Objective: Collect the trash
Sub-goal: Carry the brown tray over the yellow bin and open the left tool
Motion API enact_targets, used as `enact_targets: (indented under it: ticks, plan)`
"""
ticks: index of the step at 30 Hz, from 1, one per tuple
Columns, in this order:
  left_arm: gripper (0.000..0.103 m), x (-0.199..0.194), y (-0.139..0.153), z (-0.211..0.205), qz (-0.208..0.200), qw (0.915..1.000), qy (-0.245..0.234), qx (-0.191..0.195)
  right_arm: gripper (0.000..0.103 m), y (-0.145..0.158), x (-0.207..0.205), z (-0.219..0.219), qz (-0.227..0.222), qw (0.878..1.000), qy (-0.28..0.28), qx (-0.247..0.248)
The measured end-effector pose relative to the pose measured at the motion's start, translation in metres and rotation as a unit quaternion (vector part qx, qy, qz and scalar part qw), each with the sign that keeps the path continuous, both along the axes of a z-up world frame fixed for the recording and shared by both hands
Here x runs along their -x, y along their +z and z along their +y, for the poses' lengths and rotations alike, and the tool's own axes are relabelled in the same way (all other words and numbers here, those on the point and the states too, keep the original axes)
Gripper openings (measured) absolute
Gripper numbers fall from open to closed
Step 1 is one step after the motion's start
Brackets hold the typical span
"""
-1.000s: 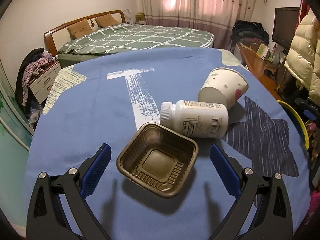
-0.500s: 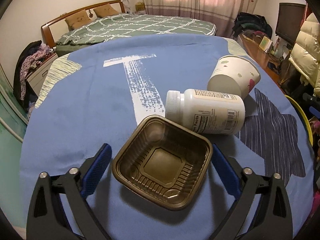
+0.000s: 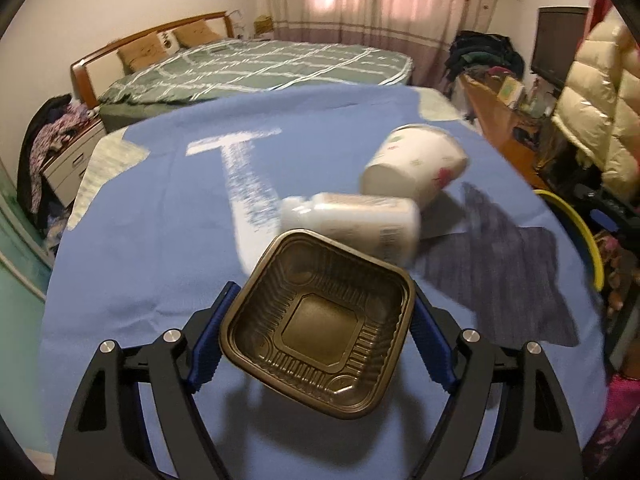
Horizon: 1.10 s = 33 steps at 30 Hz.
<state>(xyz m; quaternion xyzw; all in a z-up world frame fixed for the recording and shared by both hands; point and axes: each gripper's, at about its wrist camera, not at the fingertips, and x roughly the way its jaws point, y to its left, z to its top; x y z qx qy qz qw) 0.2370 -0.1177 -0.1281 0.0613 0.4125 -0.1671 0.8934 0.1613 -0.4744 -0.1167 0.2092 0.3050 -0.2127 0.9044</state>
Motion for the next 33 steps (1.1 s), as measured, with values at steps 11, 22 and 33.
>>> enact_targets:
  ticks: [11, 22, 33]
  plan:
    - [0.08, 0.019, 0.035, -0.093, -0.017, 0.9947, -0.097, 0.03, 0.078, 0.017, 0.054, -0.014, -0.017, 0.999, -0.014, 0.028]
    - [0.08, 0.016, 0.033, -0.238, 0.001, 0.9792, -0.202, 0.021, 0.08, 0.032, 0.116, -0.043, -0.036, 0.997, -0.037, 0.054]
    - [0.081, 0.022, -0.001, -0.364, 0.034, 0.9614, -0.273, -0.014, 0.081, 0.035, 0.153, -0.079, -0.056, 0.995, -0.068, 0.041]
